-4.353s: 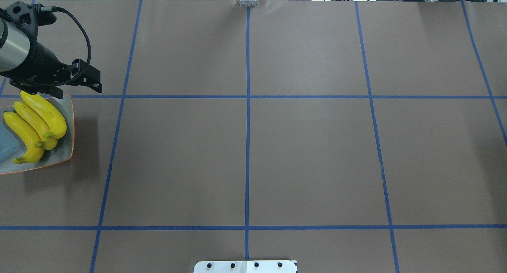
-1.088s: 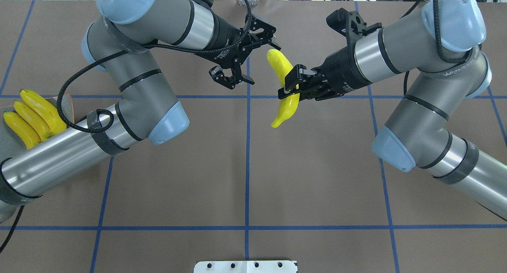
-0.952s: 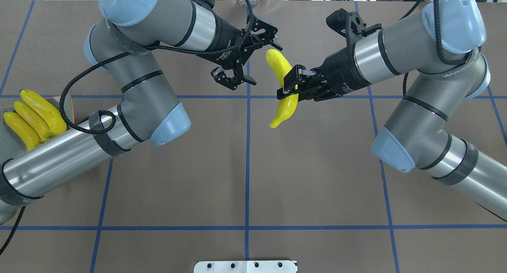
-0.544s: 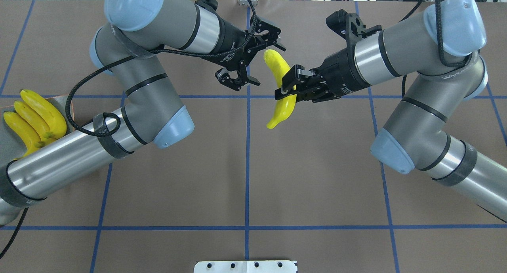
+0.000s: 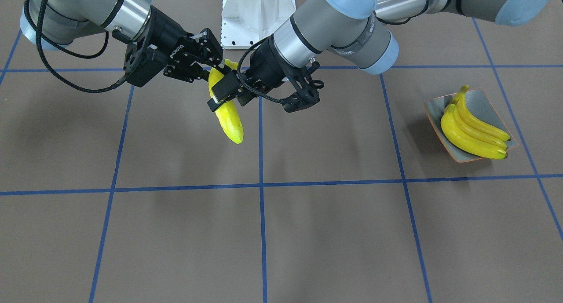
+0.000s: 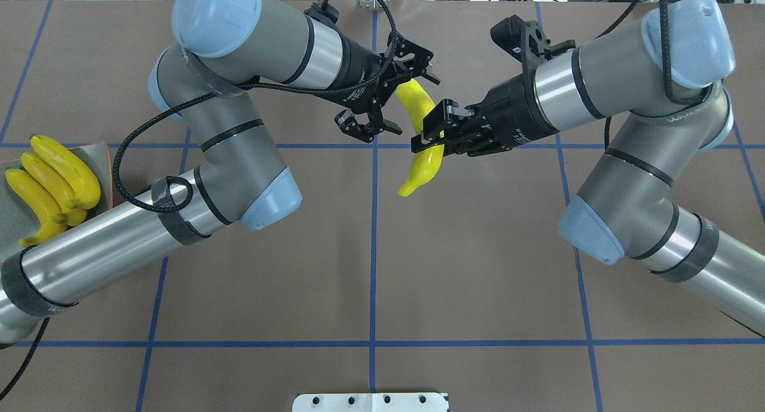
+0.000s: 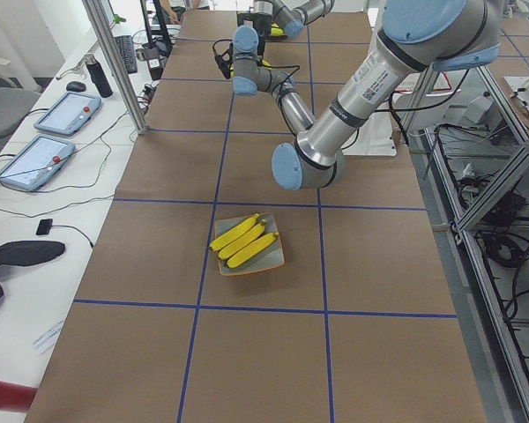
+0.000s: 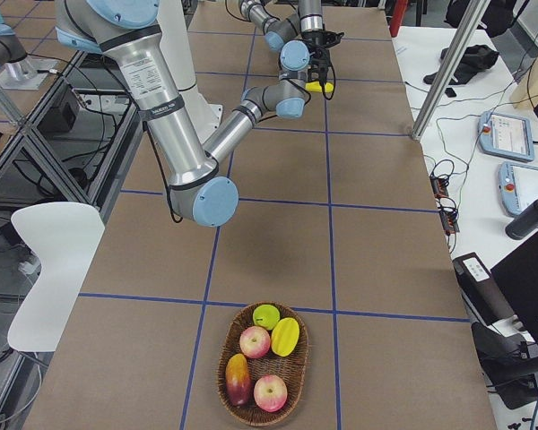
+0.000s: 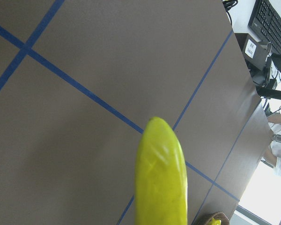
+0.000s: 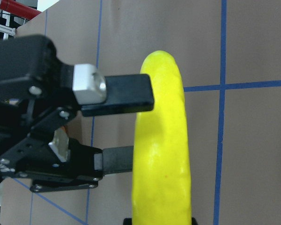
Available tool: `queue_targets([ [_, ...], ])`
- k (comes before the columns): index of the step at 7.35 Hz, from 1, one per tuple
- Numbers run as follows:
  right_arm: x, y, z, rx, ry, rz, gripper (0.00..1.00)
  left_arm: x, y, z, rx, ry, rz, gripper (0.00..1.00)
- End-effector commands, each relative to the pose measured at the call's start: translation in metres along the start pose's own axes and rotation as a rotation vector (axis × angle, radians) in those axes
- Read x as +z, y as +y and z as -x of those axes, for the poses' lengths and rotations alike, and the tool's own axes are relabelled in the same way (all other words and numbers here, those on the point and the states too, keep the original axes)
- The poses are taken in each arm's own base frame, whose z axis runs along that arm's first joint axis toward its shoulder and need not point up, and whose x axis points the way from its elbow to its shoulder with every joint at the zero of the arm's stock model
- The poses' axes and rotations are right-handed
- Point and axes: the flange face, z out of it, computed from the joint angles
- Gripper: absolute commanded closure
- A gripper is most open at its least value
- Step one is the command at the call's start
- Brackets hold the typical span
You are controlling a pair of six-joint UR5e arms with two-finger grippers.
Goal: Transfer all bananas from basket to plate
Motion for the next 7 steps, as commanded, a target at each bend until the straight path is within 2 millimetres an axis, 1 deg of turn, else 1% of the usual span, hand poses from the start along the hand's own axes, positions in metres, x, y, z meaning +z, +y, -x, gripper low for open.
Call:
queue_targets([
  [1,-0.0016,0.0012,0.0026,-0.016,-0.019,-0.003,1.00,0.0025,0.0023,0.0004,-0.001,-0.002,0.004,0.20],
  [3,-0.0019,0.0016,0.0021,-0.018,-0.021,-0.004,1.00,0.0032,0.0031,0.0008,-0.006,-0.003,0.005,0.31],
  [4,-0.0019,0.0016,0.0021,-0.018,-0.021,-0.004,1.00,0.0027,0.0036,0.0005,-0.014,-0.002,0.006,0.90],
  [5,-0.0020,0.0018,0.0022,-0.019,-0.023,-0.002,1.00,0.0023,0.0040,0.0002,-0.014,0.002,0.008,1.00],
  [6,-0.0024,0.0019,0.0026,-0.024,-0.026,-0.004,1.00,0.0029,0.0048,0.0007,-0.011,0.000,0.010,1.00],
  [7,-0.0025,0.0019,0.0036,-0.026,-0.028,-0.005,0.01,0.0024,0.0054,0.0004,-0.008,0.001,0.011,1.00],
])
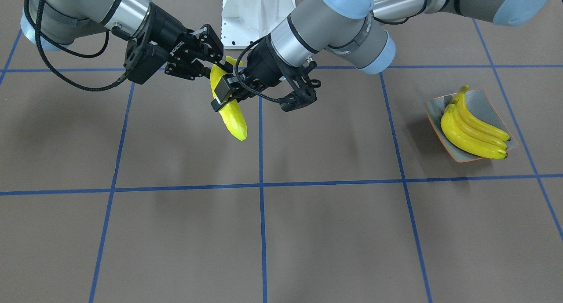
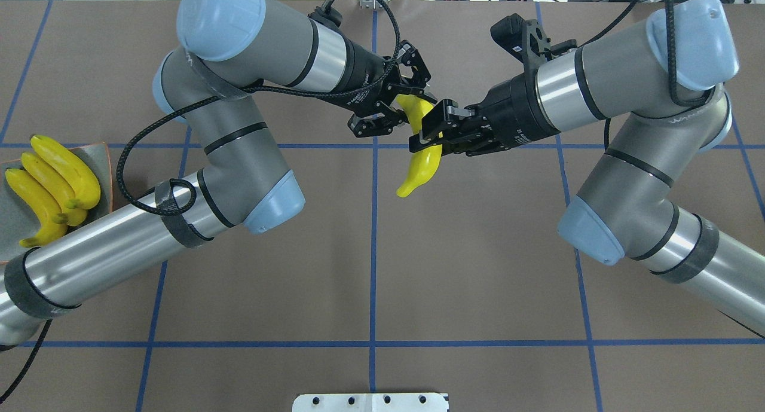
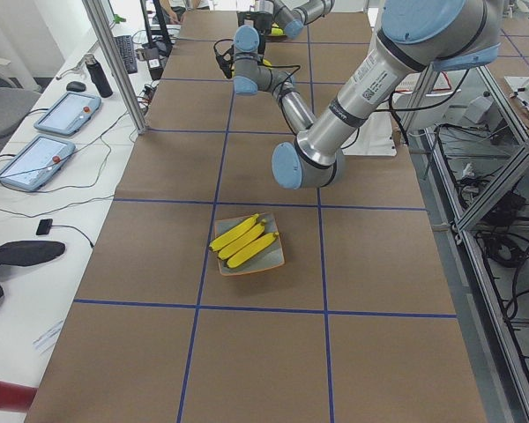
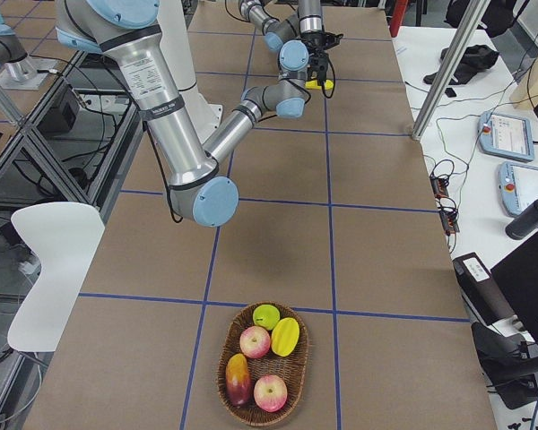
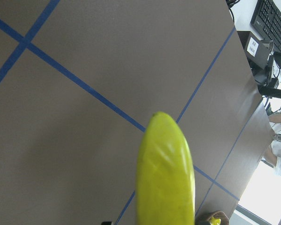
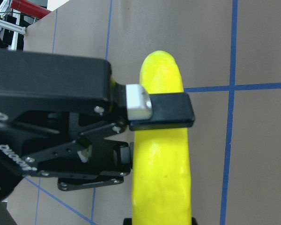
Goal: Transfer all bananas from basket to plate
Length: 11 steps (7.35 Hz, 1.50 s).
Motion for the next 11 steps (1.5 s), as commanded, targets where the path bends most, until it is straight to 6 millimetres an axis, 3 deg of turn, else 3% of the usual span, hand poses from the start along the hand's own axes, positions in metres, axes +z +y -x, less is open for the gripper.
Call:
queue_targets([
  [1,-0.001,0.001,0.001,-0.016,-0.016,-0.004,0.00,0.000,0.002,0.000,0.004,0.000,0.004,1.00],
  [3,-0.010,0.002,-0.004,-0.024,-0.032,-0.012,0.00,0.003,0.005,0.005,0.003,-0.011,0.007,1.00],
  [4,-0.015,0.007,-0.022,-0.034,-0.045,-0.018,0.00,0.000,-0.002,0.009,-0.010,-0.025,-0.007,1.00],
  [5,-0.019,0.007,-0.031,-0.032,-0.044,-0.029,0.00,-0.021,-0.021,0.040,-0.037,-0.084,-0.056,1.00],
  [7,-0.034,0.002,-0.070,0.009,0.008,-0.064,0.00,-0.106,-0.050,0.114,0.036,-0.148,-0.137,1.00],
  [9,-0.038,-0.002,-0.097,0.041,0.056,-0.141,0.00,-0.143,-0.073,0.137,0.084,-0.353,-0.275,1.00],
  [11,-0.038,-0.002,-0.109,0.054,0.075,-0.150,0.00,-0.187,-0.105,0.220,0.196,-0.516,-0.341,1.00],
])
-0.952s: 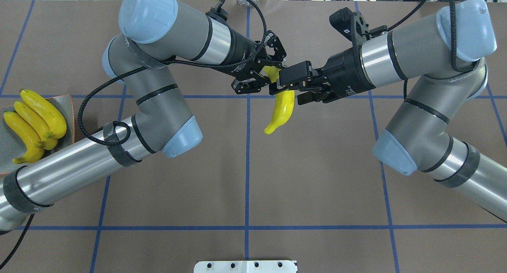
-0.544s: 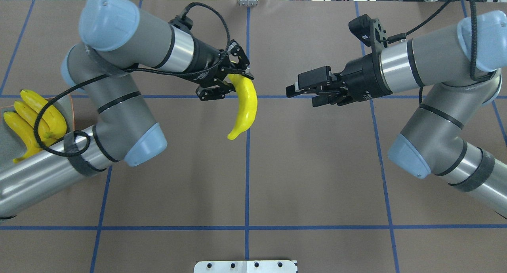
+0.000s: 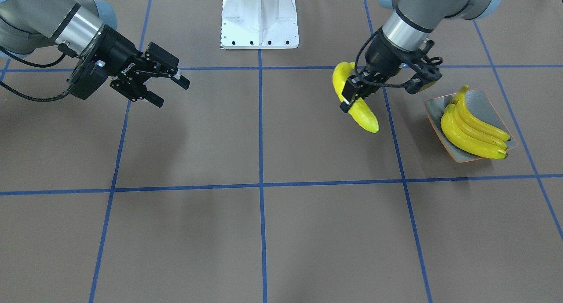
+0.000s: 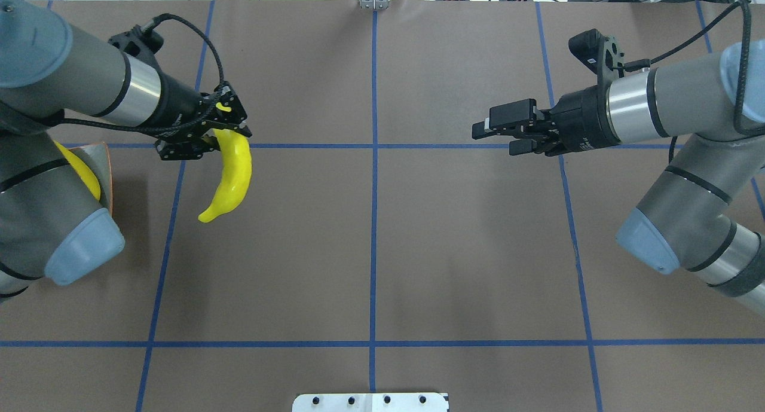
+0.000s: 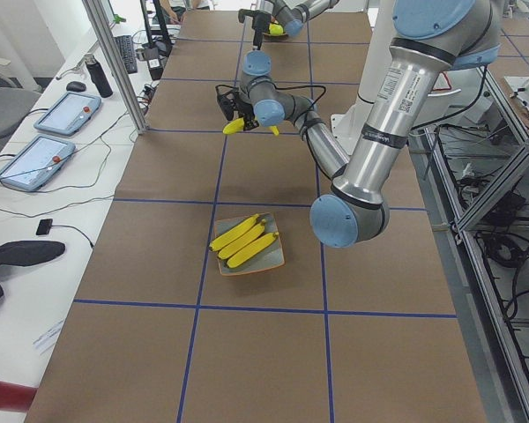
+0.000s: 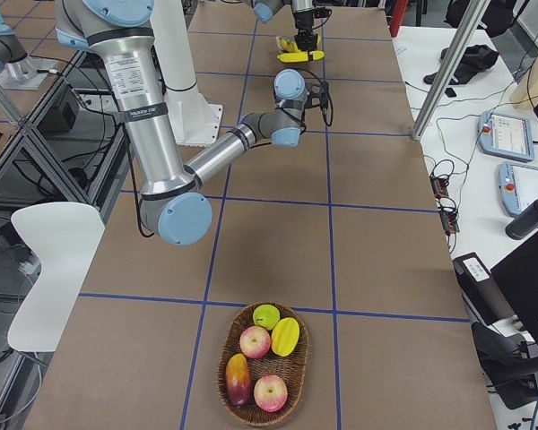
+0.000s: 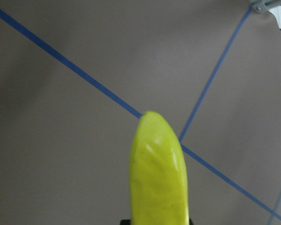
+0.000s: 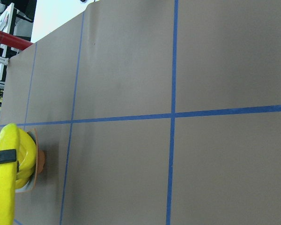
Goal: Transfer all bananas from basket to plate
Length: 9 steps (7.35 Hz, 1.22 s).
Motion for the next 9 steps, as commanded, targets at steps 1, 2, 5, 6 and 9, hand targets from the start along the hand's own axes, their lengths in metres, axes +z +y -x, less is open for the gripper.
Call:
queue_targets([
  [1,0.000,-0.003,-0.016,0.018,0.030,-0.040,0.00,-0.014,-0.035,0.099,0.127,-0.146,-0.062,1.00],
  [2,0.002,-0.003,-0.025,0.027,0.048,-0.056,0.00,-0.016,-0.051,0.141,0.149,-0.218,-0.070,1.00],
  [5,0.005,-0.002,-0.028,0.030,0.057,-0.074,0.00,-0.041,-0.103,0.190,0.075,-0.471,-0.082,1.00],
  [6,0.009,0.000,-0.029,0.030,0.060,-0.080,0.00,-0.033,-0.111,0.206,0.049,-0.529,-0.094,1.00],
  [9,0.023,0.010,-0.028,0.022,0.067,-0.099,0.00,0.005,-0.136,0.242,-0.074,-0.708,-0.049,1.00],
])
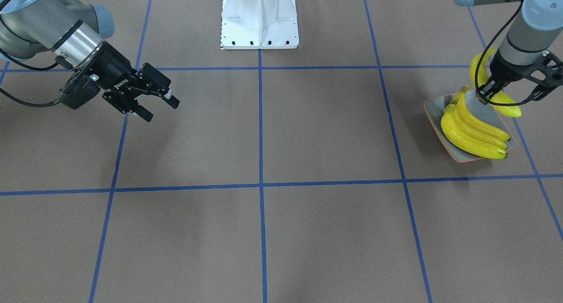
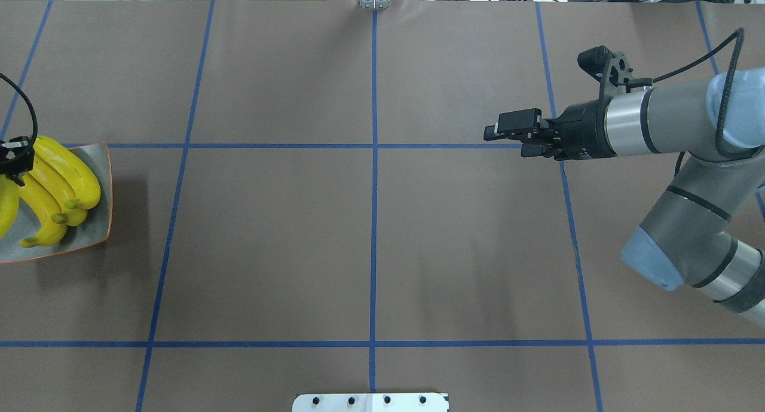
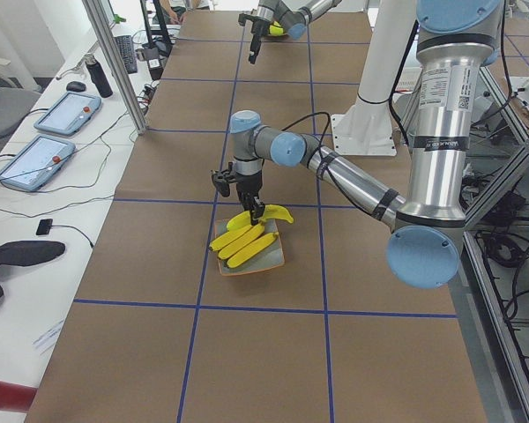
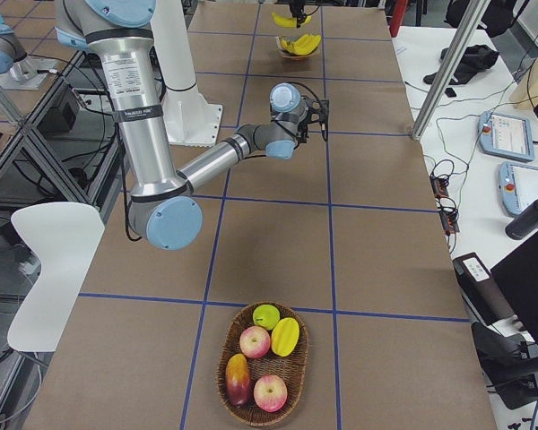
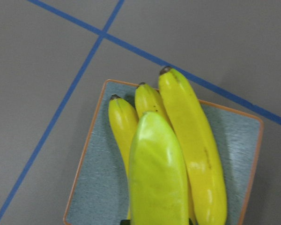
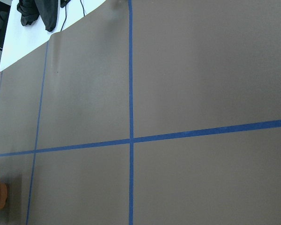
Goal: Transfer all bananas from basket to plate
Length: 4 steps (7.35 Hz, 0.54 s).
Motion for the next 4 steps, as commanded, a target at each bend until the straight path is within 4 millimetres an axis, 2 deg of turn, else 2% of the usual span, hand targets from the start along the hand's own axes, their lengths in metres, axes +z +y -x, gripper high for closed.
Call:
queue_targets([
  [1,0.007,0.008,0.003,-0.006,0.000,-0.014,0.00,0.036,-0.020,0.000,-0.059,-0.105,0.042,1.00],
  [2,0.010,0.011,0.005,-0.009,-0.001,-0.021,0.00,0.058,-0.030,0.005,-0.078,-0.151,0.051,1.00],
  [4,0.017,0.016,0.009,-0.014,-0.003,-0.033,0.00,0.077,-0.038,0.011,-0.124,-0.194,0.052,1.00],
])
